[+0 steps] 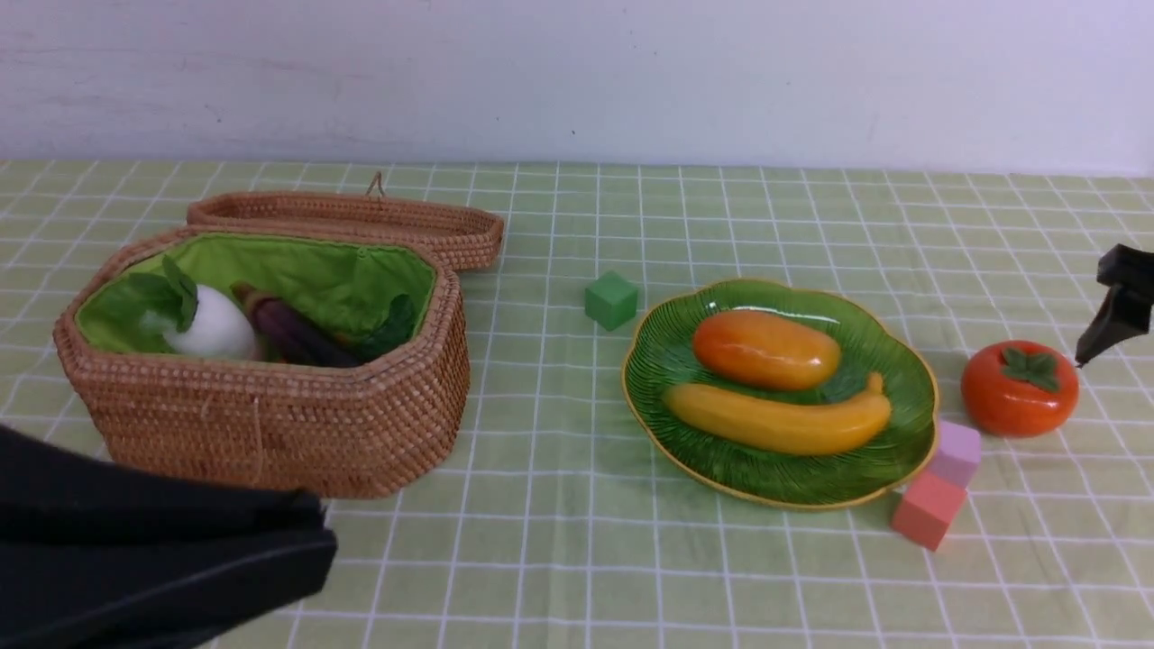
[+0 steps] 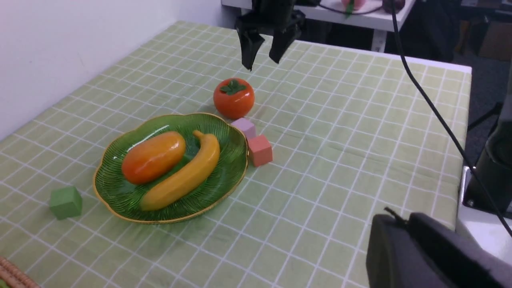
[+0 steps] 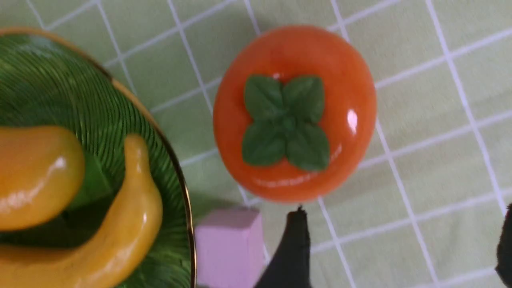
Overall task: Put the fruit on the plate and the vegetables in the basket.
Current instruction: Grab a tomato with your right arm and place it on the plate on the right.
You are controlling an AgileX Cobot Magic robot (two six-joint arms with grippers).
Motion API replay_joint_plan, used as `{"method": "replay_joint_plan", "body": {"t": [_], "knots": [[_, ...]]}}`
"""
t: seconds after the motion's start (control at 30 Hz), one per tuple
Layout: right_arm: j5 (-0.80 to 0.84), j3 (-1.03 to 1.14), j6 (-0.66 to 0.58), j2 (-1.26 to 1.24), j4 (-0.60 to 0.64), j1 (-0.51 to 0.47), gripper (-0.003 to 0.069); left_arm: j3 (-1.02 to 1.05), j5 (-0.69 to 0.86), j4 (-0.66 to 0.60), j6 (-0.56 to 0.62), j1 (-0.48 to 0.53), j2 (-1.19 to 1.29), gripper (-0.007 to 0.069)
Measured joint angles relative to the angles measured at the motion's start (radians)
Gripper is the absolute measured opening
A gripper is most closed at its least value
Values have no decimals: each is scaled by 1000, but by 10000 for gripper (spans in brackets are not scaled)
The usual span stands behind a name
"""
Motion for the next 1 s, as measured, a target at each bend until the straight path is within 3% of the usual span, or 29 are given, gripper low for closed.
{"method": "replay_joint_plan", "body": {"t": [0.4,0.73,1.0], "knots": [[-209,0,-224,169,219,0,639,0,-56,-4,-2,0,46,39],[-230,-5,-287,203,292,33,605,0,-65,-7,-2,0,46,39],[-233,-5,-317,215,317,71,524,0,-69,-10,-2,0,46,39]]}}
